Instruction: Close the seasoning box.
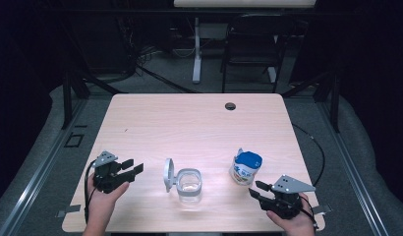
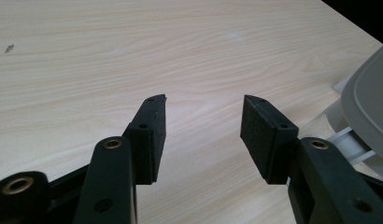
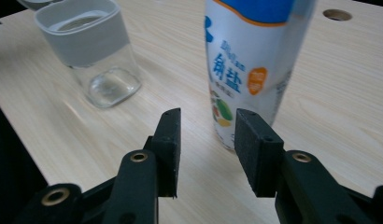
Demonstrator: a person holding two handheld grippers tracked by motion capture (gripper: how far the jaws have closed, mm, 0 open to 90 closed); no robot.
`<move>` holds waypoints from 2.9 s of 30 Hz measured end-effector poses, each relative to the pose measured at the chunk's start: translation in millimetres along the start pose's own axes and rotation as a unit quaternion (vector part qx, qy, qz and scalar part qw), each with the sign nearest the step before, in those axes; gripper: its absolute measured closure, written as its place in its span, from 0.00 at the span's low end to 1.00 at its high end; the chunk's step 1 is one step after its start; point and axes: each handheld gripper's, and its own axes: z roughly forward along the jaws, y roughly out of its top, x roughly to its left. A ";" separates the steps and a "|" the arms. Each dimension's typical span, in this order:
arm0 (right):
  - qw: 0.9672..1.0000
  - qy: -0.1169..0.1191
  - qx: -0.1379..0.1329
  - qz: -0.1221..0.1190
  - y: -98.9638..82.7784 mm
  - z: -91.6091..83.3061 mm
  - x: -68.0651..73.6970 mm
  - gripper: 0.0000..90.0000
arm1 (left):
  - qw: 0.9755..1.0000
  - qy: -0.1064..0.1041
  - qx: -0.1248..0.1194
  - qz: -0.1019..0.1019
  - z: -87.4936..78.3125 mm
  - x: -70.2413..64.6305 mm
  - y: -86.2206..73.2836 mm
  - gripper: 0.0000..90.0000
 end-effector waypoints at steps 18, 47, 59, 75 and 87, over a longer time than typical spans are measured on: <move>0.999 -0.044 0.011 0.010 -4.0 11.2 -9.2 0.57 | 1.000 0.004 -0.002 -0.001 -2.2 1.4 -6.3 0.57; 0.999 -0.034 -0.002 0.010 -3.6 52.5 -20.7 0.45 | 0.999 0.031 0.000 -0.008 -33.0 13.3 -27.8 0.57; 0.999 -0.031 0.018 0.009 -7.8 62.3 -23.1 0.44 | 0.999 0.034 -0.001 -0.010 -35.0 15.5 -28.3 0.58; 0.998 -0.051 0.019 -0.011 -13.2 78.7 -19.1 0.40 | 0.999 0.036 0.000 -0.011 -33.3 16.3 -29.4 0.58; 0.998 -0.067 0.014 -0.016 -17.1 88.1 -15.9 0.38 | 0.999 0.035 0.003 -0.011 -32.8 16.5 -29.8 0.58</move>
